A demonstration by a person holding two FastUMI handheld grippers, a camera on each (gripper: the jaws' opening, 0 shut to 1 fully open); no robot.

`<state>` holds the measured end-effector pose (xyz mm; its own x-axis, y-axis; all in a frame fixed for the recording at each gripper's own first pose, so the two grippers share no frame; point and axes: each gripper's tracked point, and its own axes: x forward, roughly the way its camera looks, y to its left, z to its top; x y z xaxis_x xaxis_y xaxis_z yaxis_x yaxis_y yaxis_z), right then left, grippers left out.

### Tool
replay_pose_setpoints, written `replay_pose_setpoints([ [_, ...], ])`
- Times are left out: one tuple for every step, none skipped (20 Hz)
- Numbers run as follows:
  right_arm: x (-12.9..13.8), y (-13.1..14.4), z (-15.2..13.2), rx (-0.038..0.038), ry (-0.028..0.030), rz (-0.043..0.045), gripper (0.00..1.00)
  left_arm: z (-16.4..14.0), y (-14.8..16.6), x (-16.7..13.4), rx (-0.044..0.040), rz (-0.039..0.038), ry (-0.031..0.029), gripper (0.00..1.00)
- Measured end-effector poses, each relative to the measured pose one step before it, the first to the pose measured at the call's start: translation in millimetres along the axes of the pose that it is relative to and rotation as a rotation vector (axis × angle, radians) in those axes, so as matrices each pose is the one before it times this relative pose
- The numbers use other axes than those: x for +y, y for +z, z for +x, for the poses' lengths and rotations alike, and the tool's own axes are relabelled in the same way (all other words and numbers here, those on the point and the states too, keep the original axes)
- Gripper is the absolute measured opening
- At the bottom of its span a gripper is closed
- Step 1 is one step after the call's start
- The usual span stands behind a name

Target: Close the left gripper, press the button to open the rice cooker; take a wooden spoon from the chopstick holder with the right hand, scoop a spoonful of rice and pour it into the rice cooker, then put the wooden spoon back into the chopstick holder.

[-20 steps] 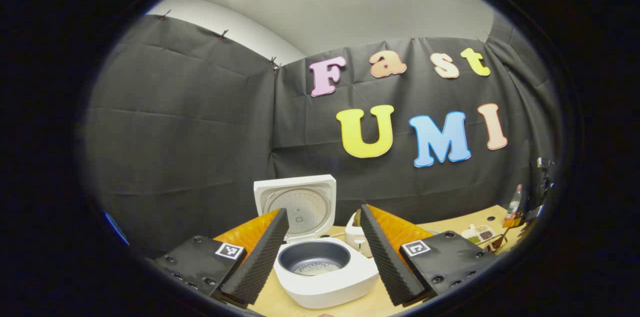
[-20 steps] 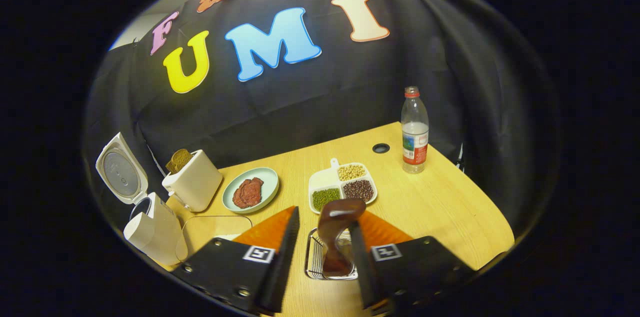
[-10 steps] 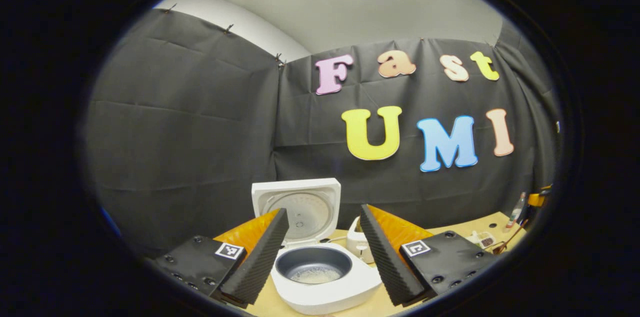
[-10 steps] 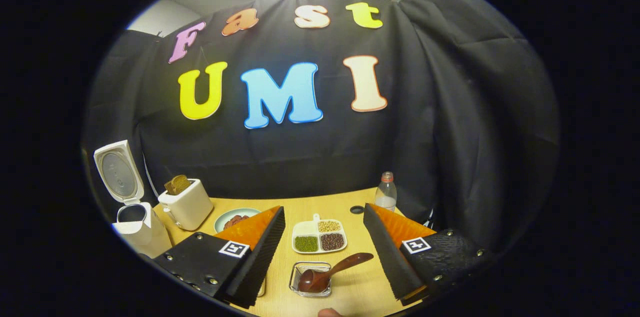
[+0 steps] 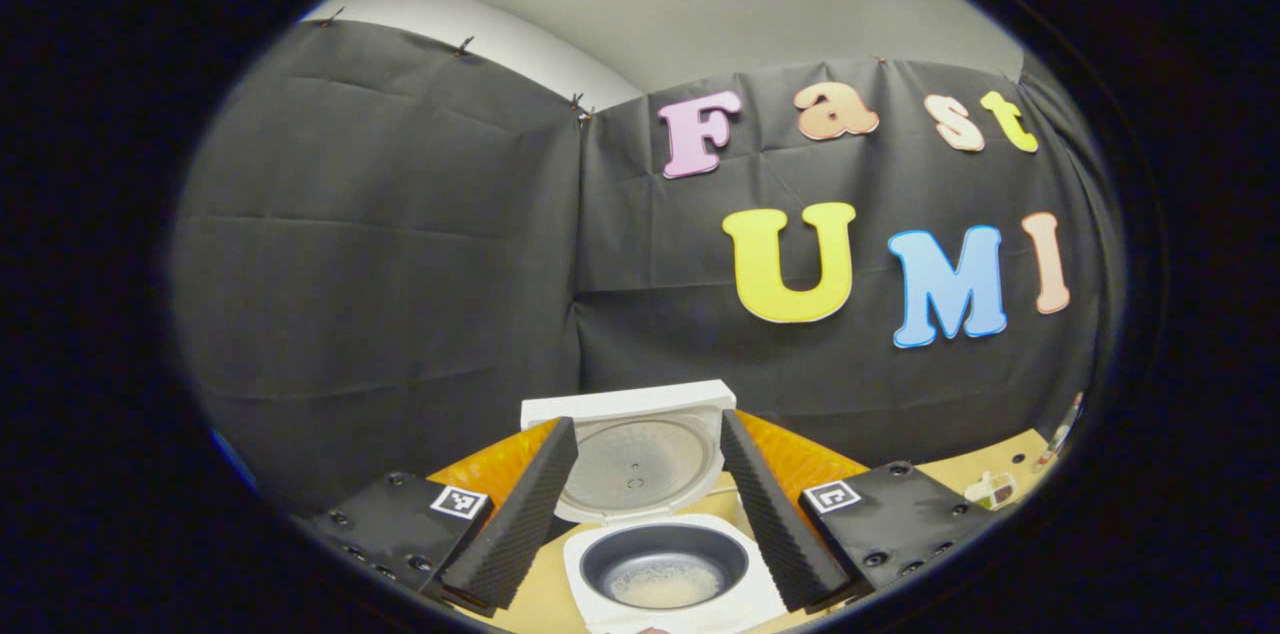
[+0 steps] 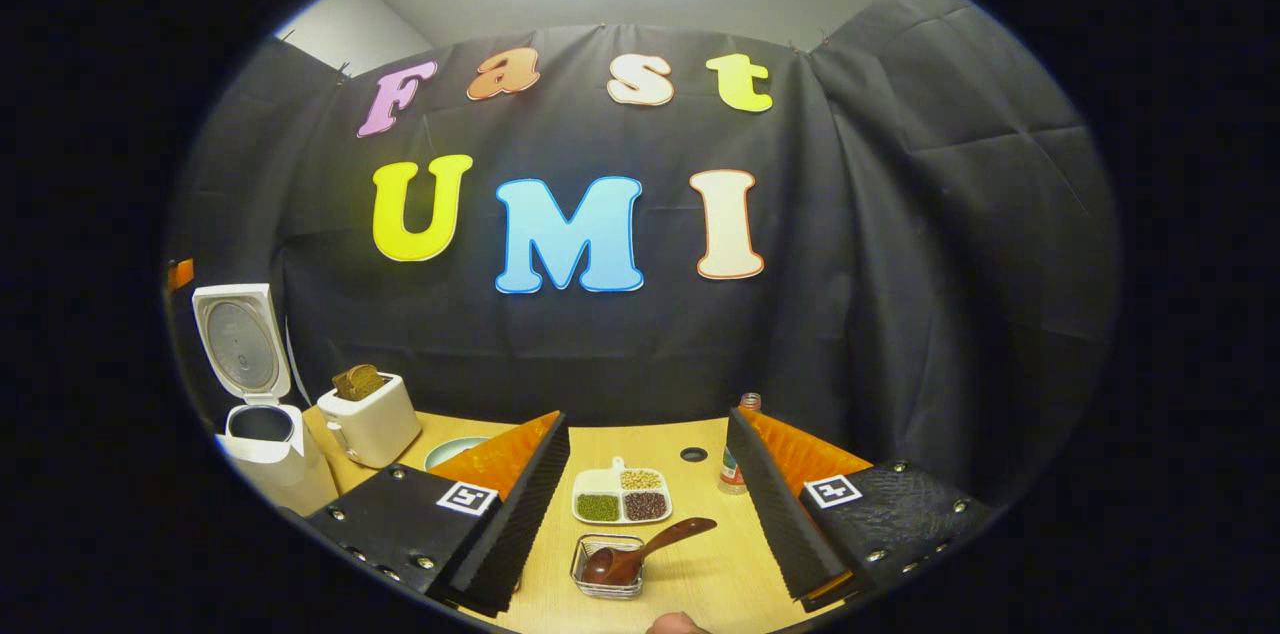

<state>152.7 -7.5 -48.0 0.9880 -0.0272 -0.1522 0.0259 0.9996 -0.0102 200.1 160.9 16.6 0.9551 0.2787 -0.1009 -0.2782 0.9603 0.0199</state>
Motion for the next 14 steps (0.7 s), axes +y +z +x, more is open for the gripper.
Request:
replay_pose_setpoints([
  [-1.62, -0.90, -4.24, 0.00129, -0.00910, -0.00420, 0.96, 11.63, 0.06, 1.60, 0.01023, -0.00985, 0.00008, 0.95],
  [-0.74, -0.40, -2.80, 0.00059, -0.00481, 0.00170, 0.96, 11.24, 2.00, 0.70, 0.00882, -0.01188, -0.00498, 0.95],
  [-0.57, -2.64, -4.00, 0.00377, -0.00813, 0.00451, 0.96, 11.40, 1.61, 1.67, 0.00140, -0.01097, -0.00231, 1.00],
  [-2.34, -4.05, -1.72, 0.00816, -0.00776, 0.00430, 0.96, 11.19, 2.53, 1.73, 0.00103, -0.00497, -0.00058, 1.00],
  [-2.31, -4.78, -4.30, 0.01200, -0.01222, 0.00449, 0.96, 9.56, 1.43, 3.14, -0.00088, -0.00011, 0.00341, 1.00],
  [-2.61, -4.10, -2.86, 0.00791, -0.00958, 0.00369, 0.96, 10.25, 2.87, 3.85, 0.00005, 0.00734, 0.00366, 0.99],
  [-2.70, -3.46, -4.43, 0.00728, -0.01210, 0.00486, 0.96, 9.81, 1.78, 2.01, -0.00249, 0.01019, 0.00346, 0.99],
  [-2.65, -3.17, -2.90, 0.00546, -0.01099, 0.00250, 0.96, 10.46, 2.29, 1.62, 0.00168, 0.01071, 0.00159, 0.95],
  [-3.54, -3.92, -4.52, 0.00889, -0.01483, 0.00113, 0.96, 10.40, 1.55, 1.58, -0.00096, 0.00991, 0.00336, 0.95],
  [-3.03, -3.77, -3.20, 0.00534, -0.01184, 0.00122, 0.96, 9.61, 1.11, 1.56, 0.00244, 0.00753, 0.00335, 0.95],
  [-2.76, -1.76, -4.07, 0.00201, -0.01303, 0.00253, 0.96, 10.25, 0.44, 0.92, 0.00041, 0.00629, 0.00075, 0.95],
  [-3.11, -2.05, -4.65, 0.00091, -0.01171, 0.00246, 0.96, 9.01, -0.24, 0.19, 0.00640, 0.00648, 0.00121, 0.95],
  [-2.11, -2.27, -3.54, 0.00230, -0.00988, -0.00055, 0.96, 11.20, -2.18, 0.74, 0.00659, 0.00605, 0.00231, 0.95],
  [-2.53, -3.36, -2.86, 0.00510, -0.01243, -0.00223, 0.96, 9.07, -1.23, -0.12, 0.00769, 0.00449, -0.00217, 0.99],
])
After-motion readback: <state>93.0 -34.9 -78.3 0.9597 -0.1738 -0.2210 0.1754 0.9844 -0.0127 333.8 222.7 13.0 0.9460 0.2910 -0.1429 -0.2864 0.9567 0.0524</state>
